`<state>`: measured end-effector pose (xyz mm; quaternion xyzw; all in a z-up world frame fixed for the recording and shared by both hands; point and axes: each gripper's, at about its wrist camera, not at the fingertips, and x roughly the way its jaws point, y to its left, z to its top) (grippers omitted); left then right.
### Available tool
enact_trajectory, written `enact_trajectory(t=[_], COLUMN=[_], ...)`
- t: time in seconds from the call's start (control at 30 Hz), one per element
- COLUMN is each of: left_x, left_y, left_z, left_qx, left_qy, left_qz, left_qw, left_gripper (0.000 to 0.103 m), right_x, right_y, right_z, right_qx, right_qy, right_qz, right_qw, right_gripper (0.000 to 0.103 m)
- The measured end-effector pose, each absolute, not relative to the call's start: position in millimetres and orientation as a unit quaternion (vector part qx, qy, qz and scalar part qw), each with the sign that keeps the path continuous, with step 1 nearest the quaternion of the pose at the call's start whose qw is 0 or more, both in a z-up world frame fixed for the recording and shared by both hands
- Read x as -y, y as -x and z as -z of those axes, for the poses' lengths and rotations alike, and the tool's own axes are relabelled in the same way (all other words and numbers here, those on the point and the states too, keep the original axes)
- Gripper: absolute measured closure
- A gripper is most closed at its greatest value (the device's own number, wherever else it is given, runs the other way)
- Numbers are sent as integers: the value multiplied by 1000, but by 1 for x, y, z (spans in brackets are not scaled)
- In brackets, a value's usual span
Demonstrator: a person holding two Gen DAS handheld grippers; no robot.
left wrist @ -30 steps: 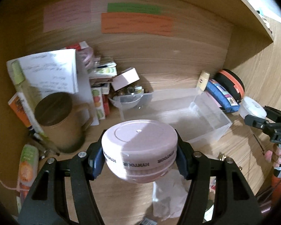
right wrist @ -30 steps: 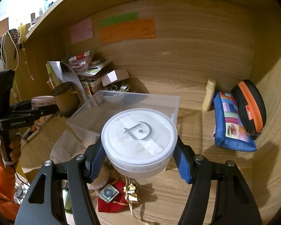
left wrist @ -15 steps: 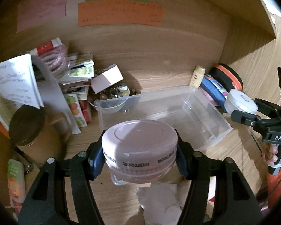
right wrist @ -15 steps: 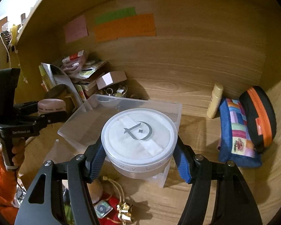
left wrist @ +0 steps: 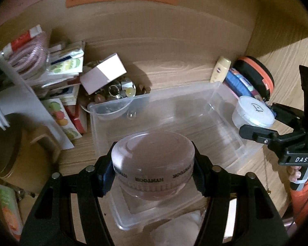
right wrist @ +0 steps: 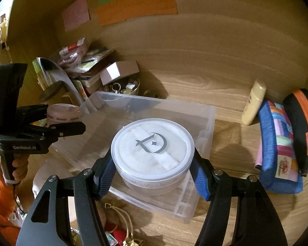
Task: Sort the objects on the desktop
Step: 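Carry the pink jar and white jar over the clear plastic box with both grippers, then lower both jars into the clear box and open both grippers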
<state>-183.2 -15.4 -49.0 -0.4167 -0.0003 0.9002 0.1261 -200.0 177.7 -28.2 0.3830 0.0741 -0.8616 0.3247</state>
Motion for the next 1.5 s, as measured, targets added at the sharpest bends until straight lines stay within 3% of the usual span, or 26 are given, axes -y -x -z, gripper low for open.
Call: enact_trajectory(t=[0.87,1.5], left_x=[-11,-19], left_y=[221,222], left_z=[86,93], left_qx=[-64,-107], left_qy=[474,476], left_qz=[-869,-865], left_qw=[128,114], left_gripper=[40,37], right_x=[-129,-128], right_y=[218,218], right_z=[62,62], right_qx=[-185,-194], right_qy=[-429,-442], right_qz=[826,819], right_qw=[315,310], right_gripper=[41,40])
